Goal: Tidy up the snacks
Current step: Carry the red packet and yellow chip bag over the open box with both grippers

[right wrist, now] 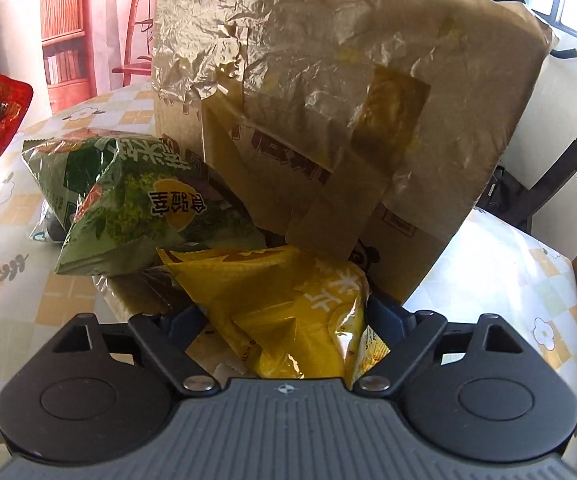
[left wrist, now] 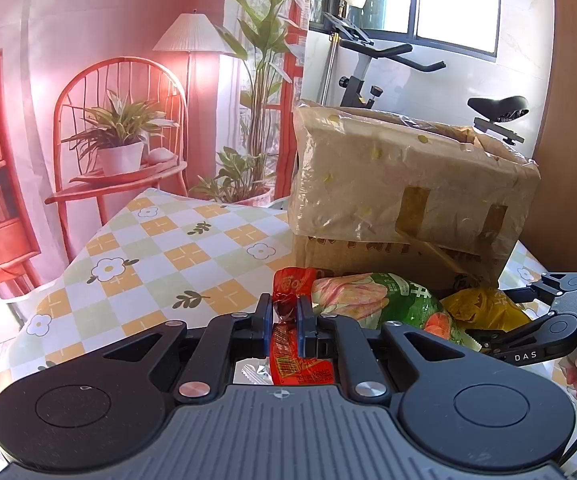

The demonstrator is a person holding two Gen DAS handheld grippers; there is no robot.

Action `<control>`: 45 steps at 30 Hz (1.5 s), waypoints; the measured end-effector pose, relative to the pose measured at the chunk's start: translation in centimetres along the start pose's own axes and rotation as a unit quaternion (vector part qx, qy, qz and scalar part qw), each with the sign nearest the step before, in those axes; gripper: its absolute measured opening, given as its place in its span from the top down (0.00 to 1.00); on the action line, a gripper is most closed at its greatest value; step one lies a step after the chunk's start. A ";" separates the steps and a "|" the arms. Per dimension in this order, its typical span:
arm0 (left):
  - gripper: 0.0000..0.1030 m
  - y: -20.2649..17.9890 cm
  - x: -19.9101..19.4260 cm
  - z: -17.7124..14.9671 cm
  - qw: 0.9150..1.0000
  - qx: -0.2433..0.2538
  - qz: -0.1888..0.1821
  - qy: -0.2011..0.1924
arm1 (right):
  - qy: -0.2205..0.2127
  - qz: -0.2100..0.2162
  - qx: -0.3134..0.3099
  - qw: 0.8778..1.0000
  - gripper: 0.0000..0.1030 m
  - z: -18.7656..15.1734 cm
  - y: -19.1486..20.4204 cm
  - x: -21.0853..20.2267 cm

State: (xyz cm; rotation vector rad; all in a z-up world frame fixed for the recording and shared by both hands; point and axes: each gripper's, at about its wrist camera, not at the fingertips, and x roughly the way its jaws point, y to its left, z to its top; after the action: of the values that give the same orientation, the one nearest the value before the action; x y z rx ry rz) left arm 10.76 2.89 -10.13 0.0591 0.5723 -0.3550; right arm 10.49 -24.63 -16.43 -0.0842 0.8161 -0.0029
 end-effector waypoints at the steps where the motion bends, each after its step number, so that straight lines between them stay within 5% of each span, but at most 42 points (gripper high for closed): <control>1: 0.88 0.1 -0.1 0.0 1.000 0.000 -0.001 -0.001 | -0.001 0.003 0.002 1.000 0.21 0.0 0.0 -0.3; 14: 0.88 -0.7 -0.7 0.5 1.000 0.012 -0.017 -0.015 | -0.015 0.032 0.035 0.999 0.31 -1.6 0.1 -7.1; 30: 0.88 -4.1 -2.5 9.1 0.989 0.045 -0.060 -0.127 | -0.221 0.031 0.071 0.972 0.32 8.0 -2.1 -18.8; 39: 0.88 -8.2 2.3 15.9 0.982 0.079 -0.065 -0.160 | -0.224 0.003 0.080 0.971 0.32 16.1 -6.7 -12.9; 45: 0.88 -9.9 8.8 19.2 0.988 0.060 -0.070 -0.125 | -0.198 -0.002 0.116 0.973 0.32 18.2 -8.8 -5.9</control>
State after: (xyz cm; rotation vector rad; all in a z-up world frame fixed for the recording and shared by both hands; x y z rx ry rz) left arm 24.18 -12.08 1.67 0.0895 0.3062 -0.5256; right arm 19.94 -31.81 0.99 0.1325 0.4114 -0.0838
